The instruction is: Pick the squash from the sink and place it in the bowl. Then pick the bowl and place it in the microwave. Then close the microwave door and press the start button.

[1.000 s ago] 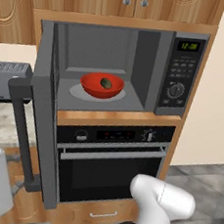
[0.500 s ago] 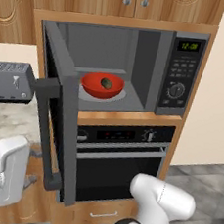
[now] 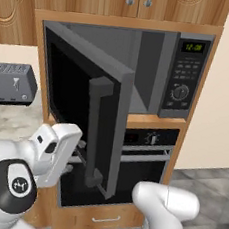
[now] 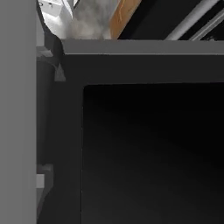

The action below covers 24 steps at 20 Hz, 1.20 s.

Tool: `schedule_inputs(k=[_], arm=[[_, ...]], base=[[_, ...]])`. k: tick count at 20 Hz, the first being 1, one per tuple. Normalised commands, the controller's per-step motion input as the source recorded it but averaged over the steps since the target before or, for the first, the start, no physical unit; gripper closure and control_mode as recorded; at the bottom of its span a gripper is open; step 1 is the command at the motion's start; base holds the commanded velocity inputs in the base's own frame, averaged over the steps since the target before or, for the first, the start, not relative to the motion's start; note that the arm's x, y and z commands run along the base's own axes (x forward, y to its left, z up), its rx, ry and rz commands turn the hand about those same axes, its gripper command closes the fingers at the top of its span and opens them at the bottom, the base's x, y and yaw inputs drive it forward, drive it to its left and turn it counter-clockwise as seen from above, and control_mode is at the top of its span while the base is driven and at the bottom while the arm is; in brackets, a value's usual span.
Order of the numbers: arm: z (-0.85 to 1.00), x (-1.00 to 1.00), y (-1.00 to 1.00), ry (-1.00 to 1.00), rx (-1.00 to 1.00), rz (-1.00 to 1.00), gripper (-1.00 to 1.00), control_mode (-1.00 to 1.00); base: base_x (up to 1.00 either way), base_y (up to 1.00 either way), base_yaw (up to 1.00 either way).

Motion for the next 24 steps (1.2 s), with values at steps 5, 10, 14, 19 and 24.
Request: schedule_inputs(k=[5, 10, 14, 19, 24], arm=[[0.03, 0.66, -0.47, 0.00, 0.06, 0.00, -1.00, -1.00], [0.00, 0.71, -0.33, -0.01, 0.03, 0.00, -1.00, -1.00], [0.00, 0.89, -0.41, -0.02, 0.03, 0.00, -1.00, -1.00], [0.00, 0.99, -0.45, -0.01, 0.04, 0.00, -1.00, -1.00], [0.00, 1.00, -0.39, -0.01, 0.02, 0.00, -1.00, -1.00]], base=[[0.00, 0.00, 0.00], [0.00, 0.00, 0.00], [0.00, 0.00, 0.00], [0.00, 0.00, 0.00], [0.00, 0.00, 0.00]])
